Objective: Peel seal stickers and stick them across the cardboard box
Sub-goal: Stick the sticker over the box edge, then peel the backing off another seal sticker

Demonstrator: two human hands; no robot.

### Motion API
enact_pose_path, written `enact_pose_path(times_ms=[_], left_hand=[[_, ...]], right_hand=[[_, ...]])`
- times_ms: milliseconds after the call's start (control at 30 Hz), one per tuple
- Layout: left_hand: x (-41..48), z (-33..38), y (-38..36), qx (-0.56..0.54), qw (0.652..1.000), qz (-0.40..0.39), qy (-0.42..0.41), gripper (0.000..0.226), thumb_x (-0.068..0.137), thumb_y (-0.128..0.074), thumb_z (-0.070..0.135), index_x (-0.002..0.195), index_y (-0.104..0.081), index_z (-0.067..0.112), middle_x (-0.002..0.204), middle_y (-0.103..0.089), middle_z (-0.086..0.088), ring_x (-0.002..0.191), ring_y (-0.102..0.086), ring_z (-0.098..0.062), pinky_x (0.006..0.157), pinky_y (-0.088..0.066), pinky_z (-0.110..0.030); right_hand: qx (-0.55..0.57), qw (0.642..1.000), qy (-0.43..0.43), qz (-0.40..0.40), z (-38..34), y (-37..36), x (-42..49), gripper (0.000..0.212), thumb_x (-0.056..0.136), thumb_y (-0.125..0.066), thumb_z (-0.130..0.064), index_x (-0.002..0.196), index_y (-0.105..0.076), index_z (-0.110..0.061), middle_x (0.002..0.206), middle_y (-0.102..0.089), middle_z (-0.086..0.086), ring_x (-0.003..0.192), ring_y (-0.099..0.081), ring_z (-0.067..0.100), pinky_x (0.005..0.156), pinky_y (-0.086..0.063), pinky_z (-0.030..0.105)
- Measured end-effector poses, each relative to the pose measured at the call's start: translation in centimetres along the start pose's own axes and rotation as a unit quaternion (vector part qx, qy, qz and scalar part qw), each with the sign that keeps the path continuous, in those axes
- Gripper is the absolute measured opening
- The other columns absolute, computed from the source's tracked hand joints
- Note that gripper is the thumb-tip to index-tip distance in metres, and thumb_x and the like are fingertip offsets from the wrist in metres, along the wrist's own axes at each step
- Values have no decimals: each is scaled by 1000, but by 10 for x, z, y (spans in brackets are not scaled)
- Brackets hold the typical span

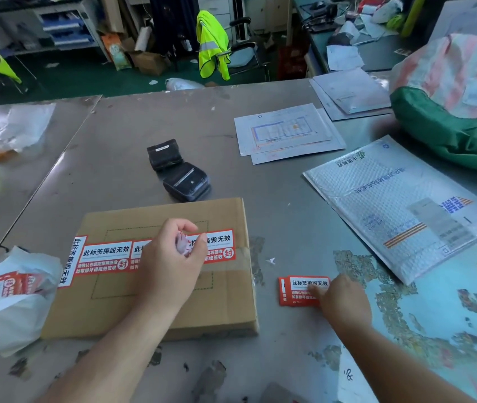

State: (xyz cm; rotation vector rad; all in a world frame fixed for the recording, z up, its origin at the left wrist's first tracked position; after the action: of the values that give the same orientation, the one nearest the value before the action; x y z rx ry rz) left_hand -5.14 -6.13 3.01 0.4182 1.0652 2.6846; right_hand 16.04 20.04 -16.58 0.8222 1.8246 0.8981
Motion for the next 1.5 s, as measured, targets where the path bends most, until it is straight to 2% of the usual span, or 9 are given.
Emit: enact_pose_path(times_ms=[200, 333, 533, 667, 833, 1067, 1167, 1300, 1500], left_hand=[[-1, 3, 0, 12, 1000, -4, -5, 14, 87, -69, 29, 89, -56, 25, 74, -67, 8, 66, -67, -7, 40, -45, -23], [-1, 4, 2, 18, 1000, -2, -7, 14, 87, -69, 28, 89, -56, 24, 73, -67, 8, 64, -65, -5, 38, -37, -13], [-3, 8, 9, -3, 1000, 20, 6, 20, 87, -71, 22, 100, -56, 22, 71, -59, 13, 63, -58, -4, 45, -32, -17], [-4, 10, 12, -48, 999, 19, 4, 13, 93, -62, 24, 104, -55, 23, 76, -62, 10, 68, -63, -10, 49, -44, -26], [-2, 21, 13, -114, 993, -20, 34, 7, 92, -62, 27, 86, -63, 24, 73, -69, 6, 71, -66, -5, 51, -45, -16], [-17, 51, -24, -188, 958, -203, 81, 34, 93, -52, 49, 87, -69, 20, 48, -57, 21, 47, -52, 4, 53, -36, -20], [-15, 56, -14, -157, 971, -176, 47, 29, 86, -62, 49, 78, -65, 21, 63, -67, 16, 57, -59, 2, 50, -39, -10], [-16, 58, -2, -127, 982, -136, 29, 23, 84, -71, 39, 73, -63, 20, 58, -65, 12, 51, -58, 2, 44, -37, -7], [-19, 54, 3, -146, 980, -127, 37, 27, 89, -65, 43, 73, -66, 21, 61, -66, 12, 53, -57, -2, 50, -40, -17]], right_hand=[[-6, 999, -3, 38, 2, 6, 0, 48, 85, -65, -57, 102, -59, -13, 106, -67, 10, 102, -63, 34, 83, -51, 40], [72, 997, -9, -12, 2, 5, 4, 38, 88, -63, -51, 81, -68, -14, 79, -70, 2, 78, -66, 25, 72, -54, 33], [164, 985, 49, -30, -25, 33, -18, 33, 95, -61, -37, 79, -72, -11, 71, -71, 1, 65, -65, 17, 58, -45, 28], [285, 954, 82, -51, -50, 59, -41, 24, 97, -60, -34, 82, -71, -18, 66, -71, -4, 49, -64, 2, 46, -44, 17], [401, 898, 176, -42, -87, 101, -71, 18, 96, -63, -30, 85, -74, -21, 63, -72, -15, 54, -62, -5, 59, -44, 23], [472, 839, 254, -99, -131, 123, -108, 16, 94, -65, -27, 93, -75, -15, 80, -76, 8, 59, -57, 7, 55, -46, 22], [470, 833, 273, -104, -139, 125, -115, 15, 94, -65, -23, 91, -74, -12, 77, -74, 12, 57, -57, 8, 54, -45, 20], [438, 849, 285, -75, -142, 127, -119, 10, 91, -70, -21, 87, -73, -11, 66, -74, -6, 55, -63, -1, 53, -47, 13], [399, 872, 282, -26, -141, 131, -117, 14, 87, -75, -29, 81, -72, -17, 76, -75, 10, 77, -71, 29, 72, -58, 42]])
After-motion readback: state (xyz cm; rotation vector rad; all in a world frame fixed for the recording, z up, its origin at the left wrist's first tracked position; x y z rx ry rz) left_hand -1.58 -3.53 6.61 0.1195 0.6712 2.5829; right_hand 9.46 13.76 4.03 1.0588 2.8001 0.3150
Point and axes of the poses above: each hand's wrist, its own x-axis towards the middle knuckle, its own y-axis out of the back of the hand, z = x × y, the point moved 9 cm from there along x, towards the middle knuckle
